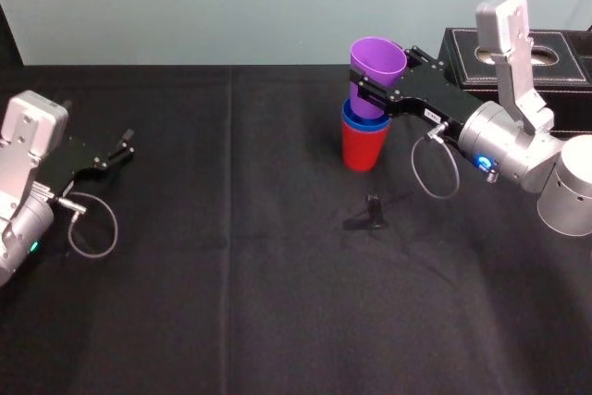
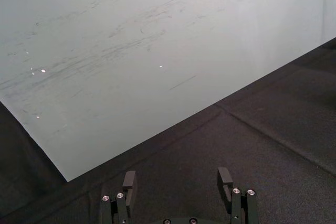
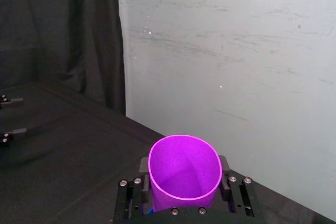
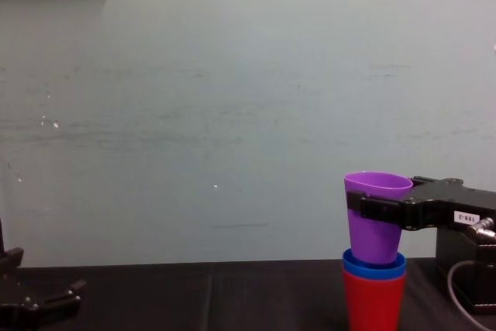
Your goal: Stack the three plastic cups sequentially using one hand.
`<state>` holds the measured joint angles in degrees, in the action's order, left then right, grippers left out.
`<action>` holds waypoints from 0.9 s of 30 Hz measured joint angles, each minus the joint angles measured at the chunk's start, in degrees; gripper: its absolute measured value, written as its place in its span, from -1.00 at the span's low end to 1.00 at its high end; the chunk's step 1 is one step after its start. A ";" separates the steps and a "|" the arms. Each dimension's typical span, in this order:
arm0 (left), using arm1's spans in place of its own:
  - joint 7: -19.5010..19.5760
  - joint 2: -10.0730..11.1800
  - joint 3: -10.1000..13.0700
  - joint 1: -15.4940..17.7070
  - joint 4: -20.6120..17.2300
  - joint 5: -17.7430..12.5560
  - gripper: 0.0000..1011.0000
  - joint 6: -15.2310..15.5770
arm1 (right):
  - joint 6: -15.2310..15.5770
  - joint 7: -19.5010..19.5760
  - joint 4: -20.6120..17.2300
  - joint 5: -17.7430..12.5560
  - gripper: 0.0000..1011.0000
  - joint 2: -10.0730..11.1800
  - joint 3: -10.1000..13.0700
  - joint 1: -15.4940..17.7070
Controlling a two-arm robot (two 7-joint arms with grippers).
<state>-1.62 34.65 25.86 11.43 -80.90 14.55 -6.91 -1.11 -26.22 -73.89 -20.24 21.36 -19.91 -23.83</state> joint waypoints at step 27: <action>0.00 0.00 0.00 0.00 0.00 0.00 0.99 0.00 | -1.04 -0.30 3.72 1.70 0.46 -1.18 -0.90 -0.48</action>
<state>-1.62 34.65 25.86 11.43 -80.90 14.55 -6.91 -2.15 -26.53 -70.18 -18.54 20.18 -20.81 -24.31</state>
